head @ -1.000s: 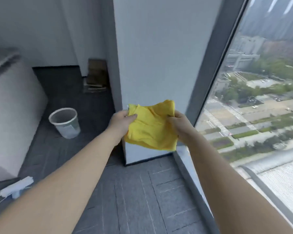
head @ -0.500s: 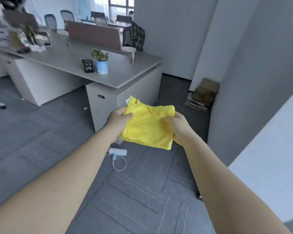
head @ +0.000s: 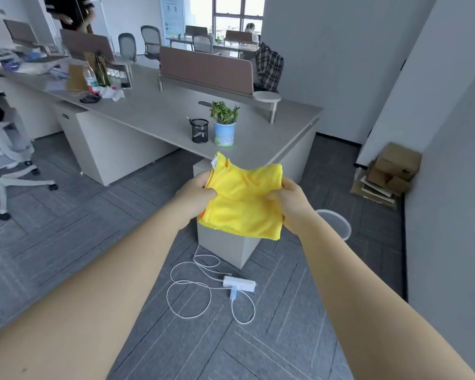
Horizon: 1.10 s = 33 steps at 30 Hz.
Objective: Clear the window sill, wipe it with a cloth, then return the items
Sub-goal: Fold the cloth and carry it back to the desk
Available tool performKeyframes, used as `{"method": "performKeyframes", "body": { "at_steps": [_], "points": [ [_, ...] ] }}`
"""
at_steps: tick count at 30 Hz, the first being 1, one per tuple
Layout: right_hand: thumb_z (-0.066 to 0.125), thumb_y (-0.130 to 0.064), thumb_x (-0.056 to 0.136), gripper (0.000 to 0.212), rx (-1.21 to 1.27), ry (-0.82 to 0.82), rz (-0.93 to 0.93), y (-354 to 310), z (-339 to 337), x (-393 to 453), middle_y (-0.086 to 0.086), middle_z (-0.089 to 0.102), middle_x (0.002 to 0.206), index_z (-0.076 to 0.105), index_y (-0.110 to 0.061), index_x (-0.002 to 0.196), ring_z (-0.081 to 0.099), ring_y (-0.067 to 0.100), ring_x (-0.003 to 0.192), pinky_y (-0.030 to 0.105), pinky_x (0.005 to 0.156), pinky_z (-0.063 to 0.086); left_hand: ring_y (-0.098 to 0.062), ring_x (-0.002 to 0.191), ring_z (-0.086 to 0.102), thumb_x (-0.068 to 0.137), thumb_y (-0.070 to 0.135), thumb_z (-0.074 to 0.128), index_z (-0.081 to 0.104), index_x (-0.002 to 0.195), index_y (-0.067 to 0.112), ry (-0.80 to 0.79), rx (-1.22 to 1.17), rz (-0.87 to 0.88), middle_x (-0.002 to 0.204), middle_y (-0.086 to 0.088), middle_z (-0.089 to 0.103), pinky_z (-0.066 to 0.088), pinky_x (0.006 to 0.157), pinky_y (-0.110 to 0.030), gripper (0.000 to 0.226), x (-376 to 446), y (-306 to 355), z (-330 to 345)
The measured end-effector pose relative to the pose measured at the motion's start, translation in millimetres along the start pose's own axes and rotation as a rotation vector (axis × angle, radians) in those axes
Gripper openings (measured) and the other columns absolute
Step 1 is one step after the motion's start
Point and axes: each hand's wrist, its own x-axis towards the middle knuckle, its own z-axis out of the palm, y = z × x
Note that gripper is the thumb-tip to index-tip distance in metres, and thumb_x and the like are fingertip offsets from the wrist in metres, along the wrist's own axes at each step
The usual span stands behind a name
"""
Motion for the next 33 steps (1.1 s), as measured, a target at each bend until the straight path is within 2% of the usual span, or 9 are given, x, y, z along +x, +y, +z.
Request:
{"method": "performKeyframes", "body": {
  "at_steps": [2, 5, 10, 16, 19, 24, 29, 33],
  "points": [
    [0.041, 0.008, 0.082, 0.050, 0.000, 0.017, 0.011, 1.2, 7.0, 39.8, 0.013, 0.058, 0.125, 0.052, -0.013, 0.126, 0.054, 0.036, 0.115, 0.052, 0.099, 0.045, -0.018, 0.099, 0.047, 0.085, -0.002, 0.036, 0.041, 0.131, 0.022, -0.017, 0.016, 0.008, 0.109, 0.001, 0.050, 0.041, 0.066, -0.024, 0.052, 41.1, -5.8, -2.9],
    [0.040, 0.009, 0.082, 0.050, 0.002, 0.050, 0.032, 4.0, 10.2, 105.8, 0.009, 0.058, 0.115, 0.052, -0.013, 0.125, 0.054, 0.034, 0.114, 0.050, 0.099, 0.045, -0.018, 0.101, 0.047, 0.085, -0.003, 0.035, 0.041, 0.131, 0.022, -0.052, 0.060, 0.022, 0.111, -0.001, 0.051, 0.040, 0.082, -0.028, 0.053, 110.4, -13.0, -1.0],
    [0.040, 0.009, 0.083, 0.055, 0.019, 0.079, 0.078, 10.7, 12.4, 226.9, 0.011, 0.055, 0.125, 0.046, -0.015, 0.132, 0.051, 0.034, 0.116, 0.052, 0.102, 0.042, -0.026, 0.114, 0.049, 0.084, -0.001, 0.035, 0.042, 0.131, 0.022, -0.094, 0.163, 0.019, 0.124, -0.007, 0.054, 0.041, 0.092, -0.032, 0.053, 235.5, -20.9, 4.1],
    [0.038, 0.013, 0.080, 0.063, -0.004, 0.104, 0.171, 21.9, 19.9, 334.6, 0.010, 0.053, 0.126, 0.043, -0.016, 0.135, 0.049, 0.034, 0.119, 0.053, 0.103, 0.041, -0.032, 0.115, 0.050, 0.081, -0.002, 0.035, 0.045, 0.127, 0.020, -0.172, 0.251, -0.014, 0.126, -0.012, 0.055, 0.044, 0.092, -0.037, 0.052, 359.5, -37.7, 11.9],
    [0.036, 0.016, 0.078, 0.063, -0.041, 0.137, 0.218, 35.1, 25.4, 382.1, 0.014, 0.054, 0.127, 0.047, -0.015, 0.132, 0.050, 0.036, 0.118, 0.053, 0.103, 0.042, -0.031, 0.117, 0.050, 0.081, -0.001, 0.035, 0.044, 0.129, 0.022, -0.208, 0.268, -0.045, 0.129, -0.011, 0.055, 0.044, 0.098, -0.040, 0.055, 413.0, -58.7, 20.5],
    [0.036, 0.017, 0.079, 0.056, -0.076, 0.237, 0.312, 60.8, 33.8, 451.9, 0.008, 0.054, 0.104, 0.051, -0.012, 0.125, 0.051, 0.029, 0.100, 0.040, 0.088, 0.045, -0.028, 0.116, 0.049, 0.083, -0.004, 0.036, 0.043, 0.131, 0.019, -0.318, 0.282, -0.061, 0.129, -0.010, 0.054, 0.040, 0.089, -0.030, 0.054, 499.2, -90.7, 34.5],
    [0.038, 0.016, 0.079, 0.055, -0.092, 0.339, 0.382, 79.0, 40.2, 508.2, 0.007, 0.053, 0.104, 0.051, -0.009, 0.127, 0.050, 0.024, 0.096, 0.032, 0.079, 0.041, -0.025, 0.114, 0.047, 0.084, 0.002, 0.038, 0.034, 0.137, 0.022, -0.435, 0.312, -0.117, 0.137, -0.007, 0.046, 0.039, 0.088, -0.028, 0.056, 576.6, -117.4, 48.9],
    [0.040, 0.013, 0.081, 0.054, -0.161, 0.393, 0.441, 90.7, 42.9, 533.3, 0.013, 0.055, 0.113, 0.046, -0.009, 0.130, 0.052, 0.030, 0.106, 0.031, 0.079, 0.039, -0.028, 0.119, 0.047, 0.085, 0.006, 0.039, 0.030, 0.138, 0.025, -0.497, 0.359, -0.131, 0.141, -0.009, 0.043, 0.039, 0.089, -0.028, 0.057, 607.9, -134.7, 61.1]
  ]
}}
